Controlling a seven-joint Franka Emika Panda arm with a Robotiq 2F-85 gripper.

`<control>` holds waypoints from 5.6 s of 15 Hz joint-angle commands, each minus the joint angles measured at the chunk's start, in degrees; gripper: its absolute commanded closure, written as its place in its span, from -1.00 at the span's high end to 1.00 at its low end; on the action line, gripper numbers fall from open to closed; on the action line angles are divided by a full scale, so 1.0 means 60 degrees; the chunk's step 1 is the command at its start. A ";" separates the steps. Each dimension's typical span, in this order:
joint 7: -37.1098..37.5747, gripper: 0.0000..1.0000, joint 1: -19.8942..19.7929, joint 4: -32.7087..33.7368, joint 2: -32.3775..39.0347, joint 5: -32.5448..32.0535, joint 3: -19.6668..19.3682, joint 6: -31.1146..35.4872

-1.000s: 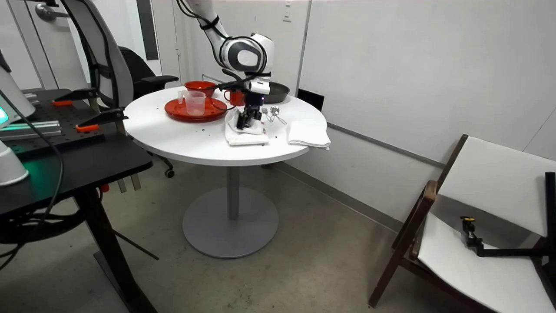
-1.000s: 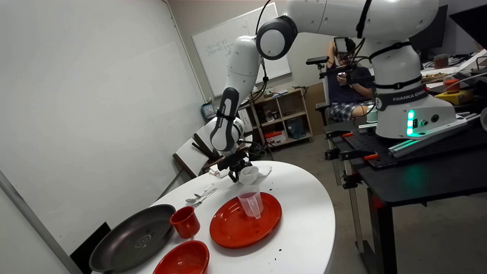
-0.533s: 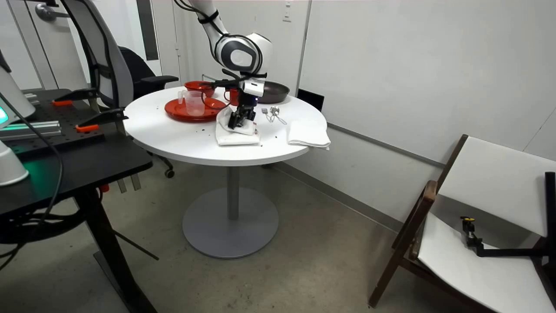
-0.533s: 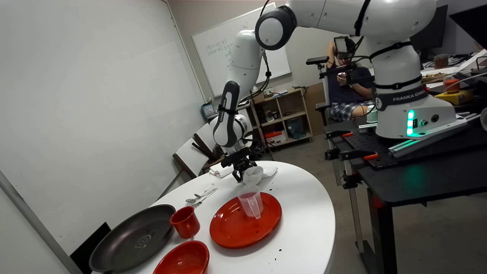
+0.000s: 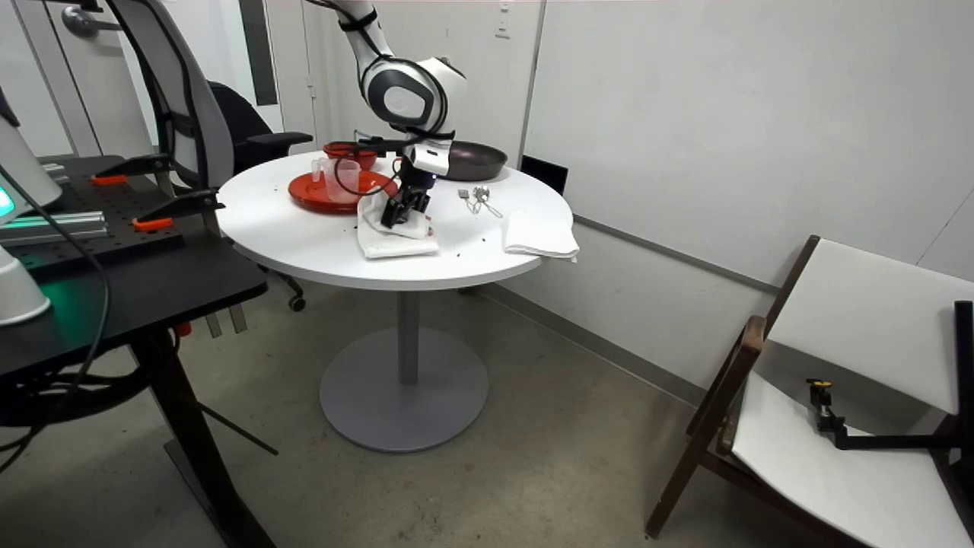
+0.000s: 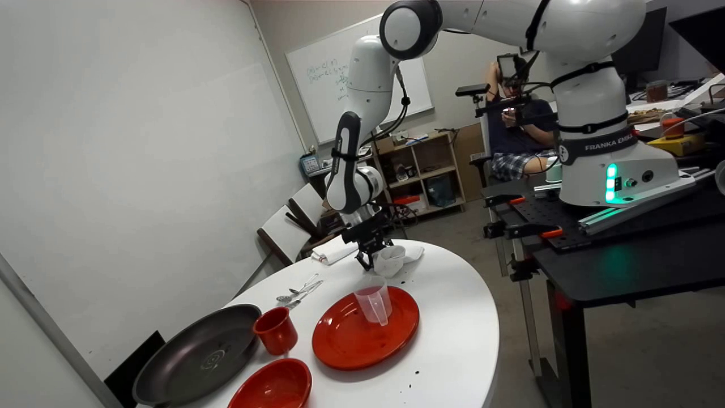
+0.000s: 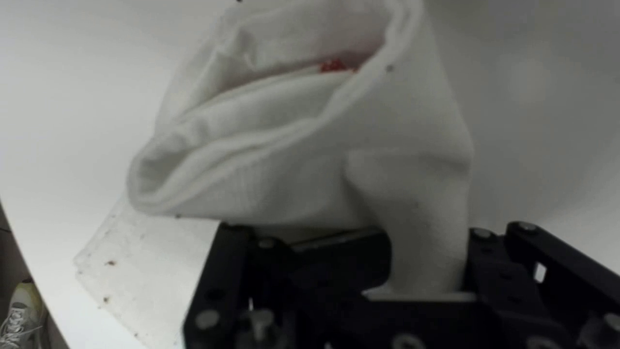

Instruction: Use the towel to wipe the table

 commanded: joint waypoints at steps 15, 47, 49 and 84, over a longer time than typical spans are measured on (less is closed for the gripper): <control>-0.1643 -1.00 0.0546 -0.2447 -0.1148 0.0904 0.0725 0.1756; 0.0421 -1.00 0.2224 -0.2203 -0.0252 0.0274 -0.1423 0.2157; 0.0698 -1.00 0.2225 -0.2192 -0.0302 0.0133 -0.1543 0.1506; -0.0667 -1.00 0.1462 -0.2192 -0.0553 0.0649 -0.0674 0.1840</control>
